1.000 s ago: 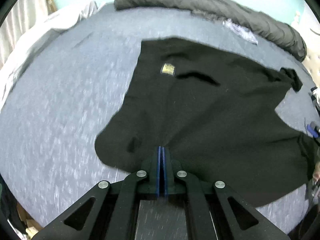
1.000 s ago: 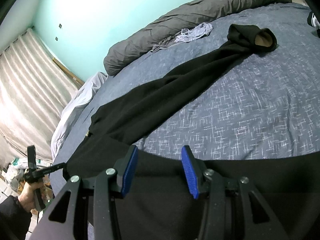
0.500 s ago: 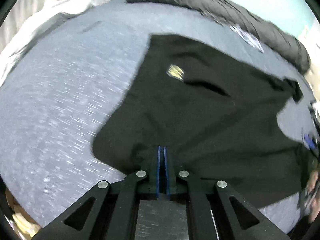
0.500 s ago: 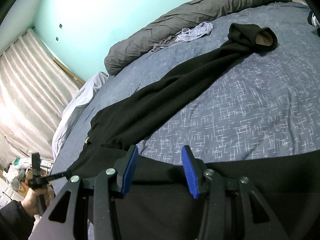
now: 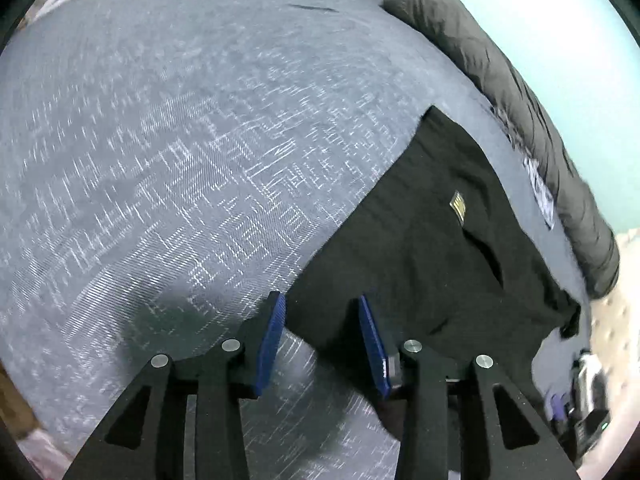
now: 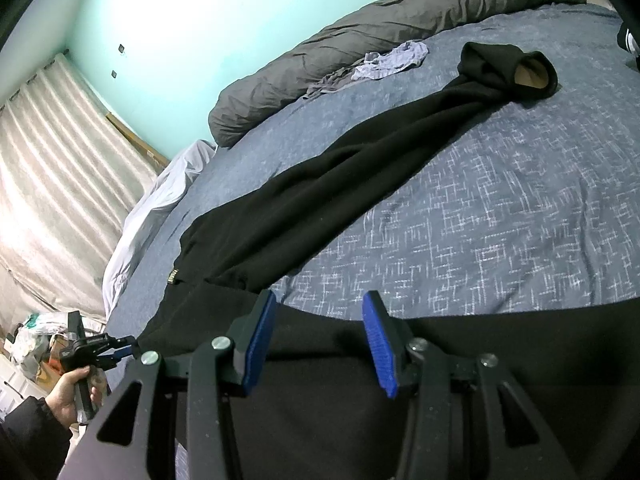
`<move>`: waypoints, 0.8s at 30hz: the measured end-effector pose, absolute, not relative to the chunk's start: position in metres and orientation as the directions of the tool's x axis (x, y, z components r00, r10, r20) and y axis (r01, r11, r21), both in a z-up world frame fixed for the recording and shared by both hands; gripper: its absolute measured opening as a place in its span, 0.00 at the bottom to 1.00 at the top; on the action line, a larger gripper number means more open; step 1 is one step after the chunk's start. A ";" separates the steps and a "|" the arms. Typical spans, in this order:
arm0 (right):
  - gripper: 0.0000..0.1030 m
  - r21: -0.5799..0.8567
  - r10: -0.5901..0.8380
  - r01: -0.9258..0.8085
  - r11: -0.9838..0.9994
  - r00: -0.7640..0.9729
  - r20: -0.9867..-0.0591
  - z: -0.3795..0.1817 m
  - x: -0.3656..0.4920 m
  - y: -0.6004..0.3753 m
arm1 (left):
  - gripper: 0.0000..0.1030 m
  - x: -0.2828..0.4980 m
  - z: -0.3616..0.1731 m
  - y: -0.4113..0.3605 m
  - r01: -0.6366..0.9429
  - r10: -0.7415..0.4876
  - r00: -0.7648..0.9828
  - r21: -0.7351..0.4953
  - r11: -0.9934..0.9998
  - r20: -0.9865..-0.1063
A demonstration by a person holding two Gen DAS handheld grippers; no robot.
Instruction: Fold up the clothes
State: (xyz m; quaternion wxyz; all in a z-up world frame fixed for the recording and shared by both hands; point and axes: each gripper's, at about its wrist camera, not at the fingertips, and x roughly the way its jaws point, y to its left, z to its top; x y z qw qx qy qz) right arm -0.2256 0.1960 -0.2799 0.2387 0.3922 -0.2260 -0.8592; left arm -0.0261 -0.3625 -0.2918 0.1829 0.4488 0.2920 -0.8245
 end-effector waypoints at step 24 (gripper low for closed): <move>0.44 0.575 -0.584 0.226 -0.786 -0.578 -0.570 -0.283 -0.226 0.196 | 0.00 0.008 -0.291 -0.417 0.618 -0.085 -0.521 -0.307 -0.724 -0.849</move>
